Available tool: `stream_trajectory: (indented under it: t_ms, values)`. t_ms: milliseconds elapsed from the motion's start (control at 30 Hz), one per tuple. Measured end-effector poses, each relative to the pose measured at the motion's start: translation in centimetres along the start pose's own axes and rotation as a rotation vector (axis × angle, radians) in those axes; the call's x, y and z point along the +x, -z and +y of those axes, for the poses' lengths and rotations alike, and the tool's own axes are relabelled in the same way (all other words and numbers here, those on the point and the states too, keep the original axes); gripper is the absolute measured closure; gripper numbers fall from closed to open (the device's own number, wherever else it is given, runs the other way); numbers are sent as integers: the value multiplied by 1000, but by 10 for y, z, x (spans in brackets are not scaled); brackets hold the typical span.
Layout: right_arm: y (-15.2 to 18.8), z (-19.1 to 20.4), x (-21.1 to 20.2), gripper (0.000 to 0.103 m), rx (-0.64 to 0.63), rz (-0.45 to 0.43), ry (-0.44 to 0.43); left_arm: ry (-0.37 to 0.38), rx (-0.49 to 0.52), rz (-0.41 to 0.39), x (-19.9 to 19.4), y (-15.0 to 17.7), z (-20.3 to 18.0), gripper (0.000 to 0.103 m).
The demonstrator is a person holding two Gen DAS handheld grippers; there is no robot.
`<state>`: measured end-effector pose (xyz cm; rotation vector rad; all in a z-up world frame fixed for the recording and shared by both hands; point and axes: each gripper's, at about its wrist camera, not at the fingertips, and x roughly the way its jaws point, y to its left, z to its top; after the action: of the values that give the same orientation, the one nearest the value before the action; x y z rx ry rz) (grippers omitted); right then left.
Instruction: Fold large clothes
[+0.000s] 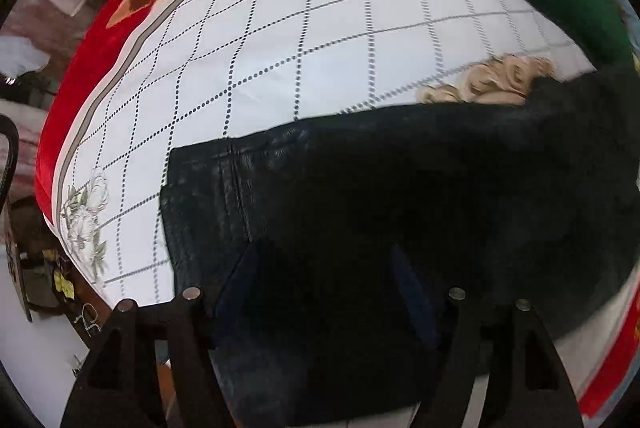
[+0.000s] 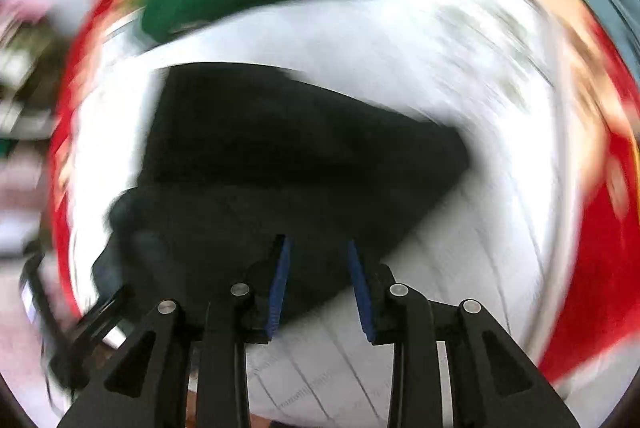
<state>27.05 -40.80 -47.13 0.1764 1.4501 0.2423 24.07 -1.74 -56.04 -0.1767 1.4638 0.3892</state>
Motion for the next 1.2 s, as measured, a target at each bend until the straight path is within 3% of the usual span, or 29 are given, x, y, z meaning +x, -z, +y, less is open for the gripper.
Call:
stream_trajectory:
  t_ms: [100, 167, 200, 267, 367, 400, 433, 533, 633, 767, 900, 1000, 1100, 1167, 1200]
  values:
    - [-45, 47, 44, 71, -119, 34, -99, -24, 3, -17, 18, -4, 7, 32]
    - [-70, 50, 78, 72, -111, 65, -45, -3, 3, -34, 29, -5, 10, 28]
    - [-79, 43, 100, 72, -91, 109, 7, 1, 4, -54, 31, -4, 14, 20]
    - [-87, 17, 122, 72, -12, 201, -1, 30, -5, -92, 34, -2, 23, 16]
    - [-93, 21, 108, 72, -21, 250, 45, 70, -43, -83, 43, -7, 34, 6]
    - [-93, 28, 94, 72, -41, 235, 62, 73, -54, -88, 46, -8, 35, 0]
    - [-90, 35, 78, 72, -69, 205, 59, 68, -64, -88, 50, -10, 35, 0]
    - [-72, 56, 52, 72, -142, 201, -70, 39, -65, -104, 56, -10, 35, 0]
    - [-55, 83, 68, 72, -220, 285, -142, 51, -70, -123, 54, -7, 38, 0]
    - [-56, 119, 120, 71, -278, 277, -24, 45, -96, -147, 43, -1, 47, 0]
    - [-73, 119, 120, 72, -160, 306, -47, 48, -161, -168, 8, -6, 71, 0]
    - [-77, 93, 77, 71, -110, 256, -119, 43, -151, -179, -20, -22, 65, 0]
    - [-80, 76, 57, 71, -112, 187, -15, 53, -130, -166, -27, -28, 39, 0]
    - [-72, 51, 82, 71, -133, 252, 251, 61, -117, -141, -13, -44, 24, 0]
    - [-70, 38, 95, 82, -115, 273, 258, 53, -109, -128, -4, -52, 11, 0]
